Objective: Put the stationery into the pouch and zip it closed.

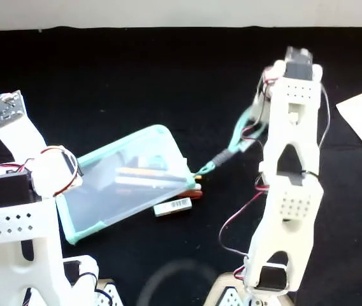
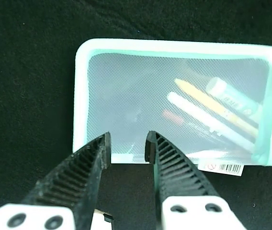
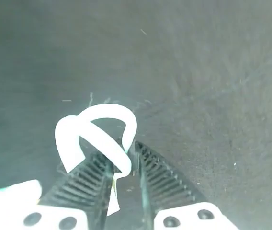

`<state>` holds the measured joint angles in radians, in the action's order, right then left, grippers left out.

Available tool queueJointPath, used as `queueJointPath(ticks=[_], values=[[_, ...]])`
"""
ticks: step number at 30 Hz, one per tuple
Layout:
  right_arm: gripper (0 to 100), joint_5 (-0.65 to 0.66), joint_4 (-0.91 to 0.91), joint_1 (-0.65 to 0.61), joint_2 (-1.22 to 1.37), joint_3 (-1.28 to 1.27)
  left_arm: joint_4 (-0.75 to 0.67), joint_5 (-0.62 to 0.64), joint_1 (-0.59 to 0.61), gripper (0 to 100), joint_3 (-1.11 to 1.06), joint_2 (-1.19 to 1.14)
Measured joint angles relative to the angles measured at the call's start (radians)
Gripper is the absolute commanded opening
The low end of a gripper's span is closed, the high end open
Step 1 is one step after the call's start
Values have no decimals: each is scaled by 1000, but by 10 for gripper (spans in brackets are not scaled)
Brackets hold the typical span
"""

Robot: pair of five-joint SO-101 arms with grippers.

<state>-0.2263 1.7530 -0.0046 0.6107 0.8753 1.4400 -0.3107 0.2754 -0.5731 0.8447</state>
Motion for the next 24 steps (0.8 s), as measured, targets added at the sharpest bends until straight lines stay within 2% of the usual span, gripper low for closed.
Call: queueJointPath(ticks=[8, 16, 24], values=[[7, 43, 0, -28, -328, 0, 0, 0, 0, 137, 0, 0], [7, 176, 0, -158, -621, 2, 0, 0, 0, 137, 0, 0], [7, 210, 2, -252, -784, 12, 0, 0, 0, 139, 0, 0]])
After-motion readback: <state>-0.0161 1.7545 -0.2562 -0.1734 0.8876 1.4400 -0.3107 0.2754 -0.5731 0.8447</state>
